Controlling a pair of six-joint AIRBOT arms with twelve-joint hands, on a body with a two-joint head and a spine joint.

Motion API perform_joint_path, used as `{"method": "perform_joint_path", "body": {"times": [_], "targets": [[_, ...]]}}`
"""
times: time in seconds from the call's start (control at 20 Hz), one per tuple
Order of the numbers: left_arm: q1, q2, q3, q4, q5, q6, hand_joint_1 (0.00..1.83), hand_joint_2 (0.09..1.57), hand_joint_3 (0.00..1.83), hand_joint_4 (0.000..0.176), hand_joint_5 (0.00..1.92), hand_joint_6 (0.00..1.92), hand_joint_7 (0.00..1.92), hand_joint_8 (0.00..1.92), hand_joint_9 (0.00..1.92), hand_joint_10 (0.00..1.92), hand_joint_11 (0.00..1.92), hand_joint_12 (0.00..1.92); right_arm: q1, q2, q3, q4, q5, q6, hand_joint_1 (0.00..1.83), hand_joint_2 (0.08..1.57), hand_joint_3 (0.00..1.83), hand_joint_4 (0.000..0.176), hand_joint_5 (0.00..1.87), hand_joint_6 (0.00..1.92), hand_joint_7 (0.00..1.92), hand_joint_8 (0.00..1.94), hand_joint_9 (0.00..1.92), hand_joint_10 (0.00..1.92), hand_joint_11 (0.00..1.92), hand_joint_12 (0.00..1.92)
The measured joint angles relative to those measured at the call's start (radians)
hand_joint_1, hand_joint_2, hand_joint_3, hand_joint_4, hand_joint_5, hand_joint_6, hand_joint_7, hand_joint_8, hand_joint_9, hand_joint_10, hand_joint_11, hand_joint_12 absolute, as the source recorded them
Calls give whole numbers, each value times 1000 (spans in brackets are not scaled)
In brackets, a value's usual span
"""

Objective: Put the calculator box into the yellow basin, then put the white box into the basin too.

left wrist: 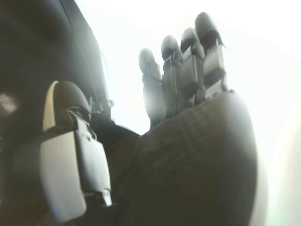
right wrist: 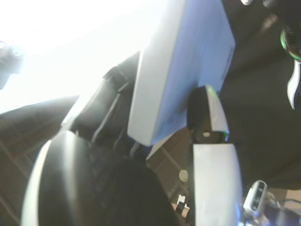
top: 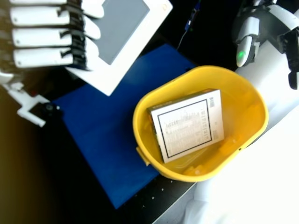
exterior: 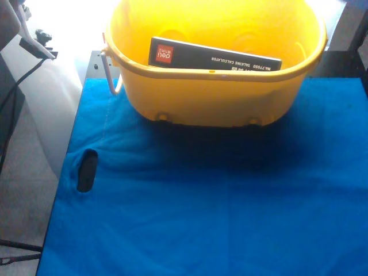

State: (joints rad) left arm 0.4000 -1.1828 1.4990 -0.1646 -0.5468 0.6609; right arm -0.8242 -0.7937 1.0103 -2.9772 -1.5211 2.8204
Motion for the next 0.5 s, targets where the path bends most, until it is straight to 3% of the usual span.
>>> {"method": "perform_joint_path", "body": {"times": [0.05, 0.1, 0.15, 0.2, 0.25, 0.3, 0.35, 0.4, 0.45, 0.5], "targets": [[4, 0, 1, -1, -6, 0, 723, 1056, 3, 21, 461, 0, 316, 0, 162, 1, 0, 359, 38, -10, 15, 0, 29, -13, 1373, 1120, 1, 0, 904, 1050, 913, 1073, 959, 1140, 850, 1107], [4, 0, 2, -1, -5, 0, 745, 1051, 0, 25, 459, 2, 304, 0, 156, 0, 0, 346, 57, -20, 30, 0, 46, -14, 1372, 1121, 1, 0, 905, 1043, 910, 1090, 958, 1136, 850, 1106], [4, 0, 2, -1, -5, 1, 748, 1066, 6, 21, 440, 0, 272, 0, 132, 0, 0, 349, 78, -33, 45, 0, 67, -15, 1374, 1121, 0, 0, 986, 841, 865, 1194, 942, 1171, 844, 1117], [4, 0, 4, -8, -10, 2, 754, 1071, 5, 24, 433, 0, 261, 0, 126, 0, 0, 327, 100, -53, 65, 0, 106, -17, 1373, 1120, 4, 0, 911, 1021, 905, 1104, 955, 1140, 850, 1109], [4, 0, 7, -9, -13, 2, 778, 1076, 4, 23, 436, 2, 249, 0, 118, 0, 0, 288, 105, -62, 74, 0, 122, -17, 1372, 1120, 4, 0, 905, 1039, 907, 1099, 957, 1138, 850, 1107], [4, 0, 9, -11, -18, 2, 830, 1089, 7, 41, 459, 11, 232, 0, 114, 0, 0, 272, 120, -76, 86, 0, 153, -18, 1374, 1121, 0, 0, 986, 841, 865, 1196, 941, 1172, 844, 1117], [4, 2, 9, -16, -20, 2, 881, 1111, 8, 45, 471, 11, 233, 0, 109, 0, 0, 186, 132, -92, 100, 0, 182, -18, 1374, 1119, 3, 0, 917, 1019, 906, 1088, 956, 1146, 848, 1109], [3, 7, 9, -16, -25, 1, 1007, 1151, 12, 49, 493, 16, 244, 2, 88, 0, 0, 36, 155, -113, 117, 0, 220, -19, 1372, 1119, 3, 0, 909, 1035, 910, 1092, 959, 1135, 849, 1108], [2, 15, 6, -16, -30, 2, 1126, 1171, 15, 33, 502, 18, 253, 5, 88, 1, 2, 8, 183, -137, 138, 0, 255, -18, 1374, 1121, 0, 0, 987, 839, 865, 1194, 942, 1171, 843, 1118], [2, 29, -4, -24, -37, 3, 1186, 1182, 16, 31, 506, 18, 254, 4, 93, 4, 20, 12, 208, -158, 158, 0, 281, -18, 1374, 1119, 3, 0, 918, 1019, 906, 1088, 956, 1145, 848, 1110]]}}
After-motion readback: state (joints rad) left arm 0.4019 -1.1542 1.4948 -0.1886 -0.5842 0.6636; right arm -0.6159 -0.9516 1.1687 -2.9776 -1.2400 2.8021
